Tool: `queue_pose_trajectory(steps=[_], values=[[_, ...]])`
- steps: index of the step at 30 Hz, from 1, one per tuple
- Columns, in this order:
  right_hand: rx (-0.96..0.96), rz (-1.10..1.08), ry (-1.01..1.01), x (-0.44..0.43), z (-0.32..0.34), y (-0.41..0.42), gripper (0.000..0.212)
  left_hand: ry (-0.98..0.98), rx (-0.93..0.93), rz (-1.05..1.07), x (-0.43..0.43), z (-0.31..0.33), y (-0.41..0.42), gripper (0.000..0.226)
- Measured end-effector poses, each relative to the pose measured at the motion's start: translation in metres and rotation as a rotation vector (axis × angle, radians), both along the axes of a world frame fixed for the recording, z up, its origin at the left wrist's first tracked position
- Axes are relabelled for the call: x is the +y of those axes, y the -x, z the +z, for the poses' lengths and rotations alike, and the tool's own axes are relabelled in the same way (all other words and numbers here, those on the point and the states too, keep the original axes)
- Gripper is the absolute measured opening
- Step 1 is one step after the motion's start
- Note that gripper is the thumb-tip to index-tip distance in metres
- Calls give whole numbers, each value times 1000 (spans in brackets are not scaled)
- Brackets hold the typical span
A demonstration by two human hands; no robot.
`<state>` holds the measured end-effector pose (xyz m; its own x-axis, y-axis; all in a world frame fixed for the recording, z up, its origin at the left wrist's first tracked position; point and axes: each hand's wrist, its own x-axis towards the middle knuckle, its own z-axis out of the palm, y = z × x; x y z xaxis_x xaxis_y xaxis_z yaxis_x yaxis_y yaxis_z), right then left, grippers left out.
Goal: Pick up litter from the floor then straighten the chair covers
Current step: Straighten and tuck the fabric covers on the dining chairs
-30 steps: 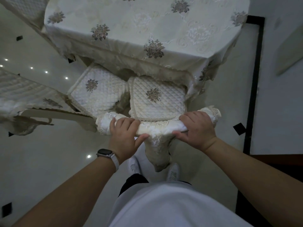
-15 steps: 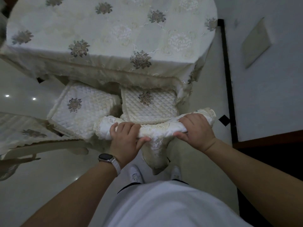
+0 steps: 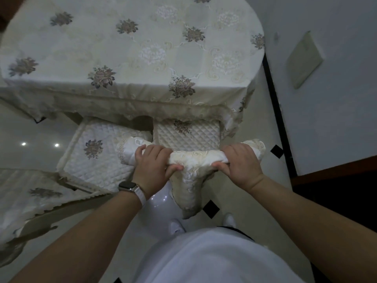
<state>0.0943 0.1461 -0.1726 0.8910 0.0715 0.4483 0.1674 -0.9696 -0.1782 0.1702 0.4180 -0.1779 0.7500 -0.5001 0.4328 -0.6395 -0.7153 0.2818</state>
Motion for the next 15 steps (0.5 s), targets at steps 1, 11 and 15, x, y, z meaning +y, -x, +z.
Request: queue_pose_trajectory(steps=[1, 11, 15], values=[[9, -15, -10, 7, 2, -5, 68, -1, -12, -11, 4, 1, -9, 66], [18, -14, 46, 23, 9, -43, 65, 67, 19, -39, 1, 12, -58, 69], [45, -49, 4, 13, 14, -55, 67, 60, 42, -53, -9, 13, -70, 69]])
